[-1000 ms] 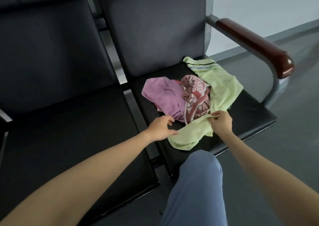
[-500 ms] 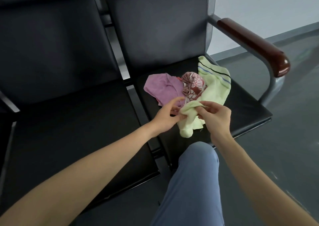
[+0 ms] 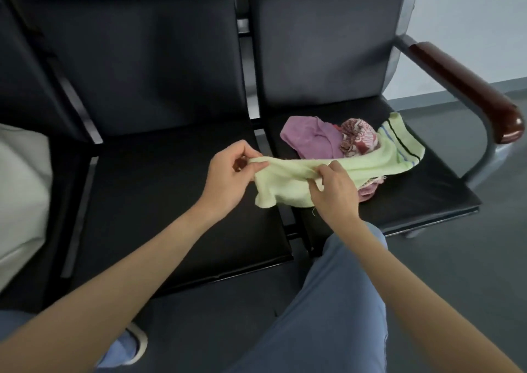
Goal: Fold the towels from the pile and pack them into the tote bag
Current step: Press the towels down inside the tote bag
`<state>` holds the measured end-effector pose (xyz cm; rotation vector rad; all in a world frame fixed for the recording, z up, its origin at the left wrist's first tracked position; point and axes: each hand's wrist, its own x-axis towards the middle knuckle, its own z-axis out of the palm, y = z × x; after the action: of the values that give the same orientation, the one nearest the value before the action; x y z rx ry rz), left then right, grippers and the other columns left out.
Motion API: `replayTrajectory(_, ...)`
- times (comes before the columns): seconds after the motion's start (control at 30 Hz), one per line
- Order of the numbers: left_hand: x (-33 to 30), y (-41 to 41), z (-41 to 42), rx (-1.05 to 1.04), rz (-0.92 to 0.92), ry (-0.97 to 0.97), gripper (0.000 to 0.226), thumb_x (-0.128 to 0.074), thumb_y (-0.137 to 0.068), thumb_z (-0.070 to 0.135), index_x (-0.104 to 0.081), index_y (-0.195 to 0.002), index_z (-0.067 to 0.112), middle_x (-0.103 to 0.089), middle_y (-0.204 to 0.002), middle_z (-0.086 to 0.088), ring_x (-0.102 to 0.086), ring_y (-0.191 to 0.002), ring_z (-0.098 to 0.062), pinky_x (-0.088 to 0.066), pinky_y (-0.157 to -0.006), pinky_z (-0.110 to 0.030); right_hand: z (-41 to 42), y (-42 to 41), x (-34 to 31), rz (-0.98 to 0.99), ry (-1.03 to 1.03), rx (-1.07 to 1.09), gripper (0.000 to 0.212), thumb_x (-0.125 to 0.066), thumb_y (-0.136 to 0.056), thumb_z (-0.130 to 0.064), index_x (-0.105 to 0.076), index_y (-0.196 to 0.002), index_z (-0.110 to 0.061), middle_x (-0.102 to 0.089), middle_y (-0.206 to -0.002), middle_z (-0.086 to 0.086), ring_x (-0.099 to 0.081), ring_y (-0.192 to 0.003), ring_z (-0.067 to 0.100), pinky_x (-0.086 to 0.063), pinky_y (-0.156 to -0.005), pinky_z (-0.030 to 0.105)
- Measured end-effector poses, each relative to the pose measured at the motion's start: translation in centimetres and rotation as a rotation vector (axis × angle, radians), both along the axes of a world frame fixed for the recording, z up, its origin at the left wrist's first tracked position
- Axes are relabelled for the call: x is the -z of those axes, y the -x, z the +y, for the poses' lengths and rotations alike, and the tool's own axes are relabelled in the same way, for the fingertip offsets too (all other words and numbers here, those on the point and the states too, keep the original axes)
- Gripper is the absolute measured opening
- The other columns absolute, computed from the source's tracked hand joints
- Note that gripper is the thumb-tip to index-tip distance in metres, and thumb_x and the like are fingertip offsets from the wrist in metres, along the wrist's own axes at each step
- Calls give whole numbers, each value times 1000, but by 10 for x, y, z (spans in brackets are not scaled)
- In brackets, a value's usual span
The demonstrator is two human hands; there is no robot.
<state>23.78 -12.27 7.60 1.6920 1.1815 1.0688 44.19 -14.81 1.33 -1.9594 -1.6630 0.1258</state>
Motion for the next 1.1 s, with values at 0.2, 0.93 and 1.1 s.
replayTrajectory(0.2,6,82,-6,-352,-68,15,9,-66,-89,9,-60,-82,7,-63,-78,-10,-58,-65,-7,-51,-64,-22,9,-23,19,-142,284,164,20,-65,-86,-16,-69,-100,-2,-47,-111,16,-47,-103,34,-40,-89,41)
replayTrajectory(0.93,62,213,-11,-323,45,230,31,-78,-70,26,-66,-98,30,-54,-105,3,-54,-102,-11,-45,-88,-21,31,176,-41,750,582,-560,23,-53,-92,-22,-61,-79,-5,-51,-75,6,-48,-70,17,-36,-64,30)
replayTrajectory(1.1,78,197,-33,-30,233,371,56,-83,-72,33,-57,-117,53,-35,-120,0,-35,-118,-11,-31,-102,-17,25,193,-30,795,700,-566,31,-53,-92,-25,-70,-92,0,-65,-85,18,-61,-79,22,-46,-73,34)
